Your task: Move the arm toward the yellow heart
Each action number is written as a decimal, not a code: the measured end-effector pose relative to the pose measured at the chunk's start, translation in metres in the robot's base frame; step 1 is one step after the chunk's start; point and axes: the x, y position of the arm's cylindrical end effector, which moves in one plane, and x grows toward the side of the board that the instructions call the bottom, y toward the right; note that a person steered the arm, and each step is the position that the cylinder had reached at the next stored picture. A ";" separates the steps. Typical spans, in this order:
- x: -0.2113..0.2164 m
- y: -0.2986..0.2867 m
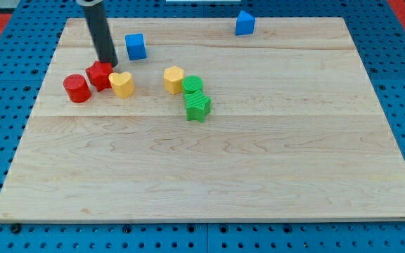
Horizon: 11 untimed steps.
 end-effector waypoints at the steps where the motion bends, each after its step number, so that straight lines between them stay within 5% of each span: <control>1: -0.005 -0.007; 6: -0.038 -0.014; 9: -0.002 -0.123; 11: 0.181 -0.117</control>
